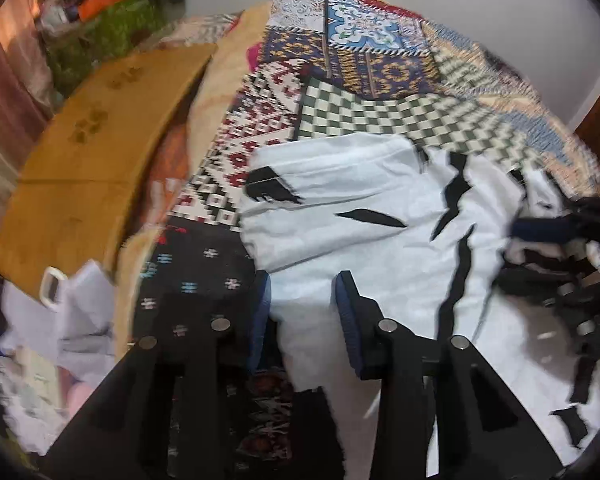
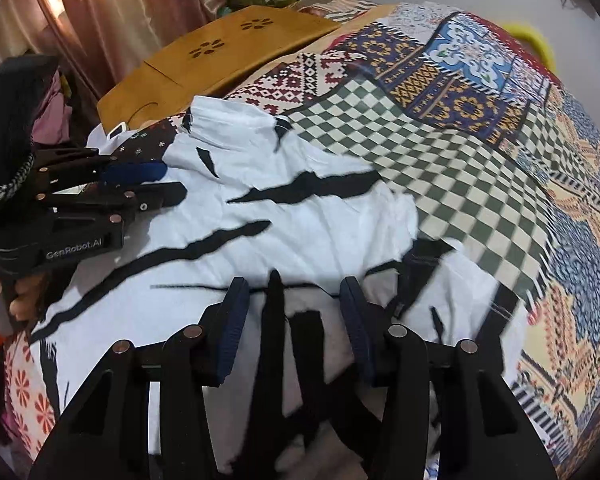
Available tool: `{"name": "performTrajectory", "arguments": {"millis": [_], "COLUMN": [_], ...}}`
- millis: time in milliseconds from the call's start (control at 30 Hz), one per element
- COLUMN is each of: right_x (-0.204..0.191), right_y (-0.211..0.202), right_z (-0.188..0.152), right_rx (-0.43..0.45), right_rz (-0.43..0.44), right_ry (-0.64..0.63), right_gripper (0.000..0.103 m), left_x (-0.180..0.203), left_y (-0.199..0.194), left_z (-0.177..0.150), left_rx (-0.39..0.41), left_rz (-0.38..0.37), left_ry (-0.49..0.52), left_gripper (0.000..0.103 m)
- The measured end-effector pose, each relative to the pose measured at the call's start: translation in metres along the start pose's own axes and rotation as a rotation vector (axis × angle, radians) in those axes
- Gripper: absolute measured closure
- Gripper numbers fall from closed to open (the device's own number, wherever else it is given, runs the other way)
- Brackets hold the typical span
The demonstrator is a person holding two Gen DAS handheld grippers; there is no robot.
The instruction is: Fold small clothes
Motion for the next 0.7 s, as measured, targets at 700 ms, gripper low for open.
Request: {"name": "performTrajectory", "arguments": {"millis": [700], "right_x": [-0.039], "right_y": [-0.224], "right_z": [-0.032], "right_rx": [0.48], "right_rz": [0.016], "right_ry": [0.159], "right_gripper": [0.056], "left_x": [0.009], "left_y": [-0.235], "left_z": [-0.002], "left_rx": [0.358], "left_rz": [0.021], "left_ry": [-0.035], "left_gripper": [0.063]}}
Point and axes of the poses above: each gripper's, at about its wrist camera, not at the fingertips, and y roughly the way its jaws point, x to its right, z to its top, the point moved 10 cm from there along y, roughly the way its jaws point, and after that the axes turned 12 degrees about y, right-handed, at the moved point
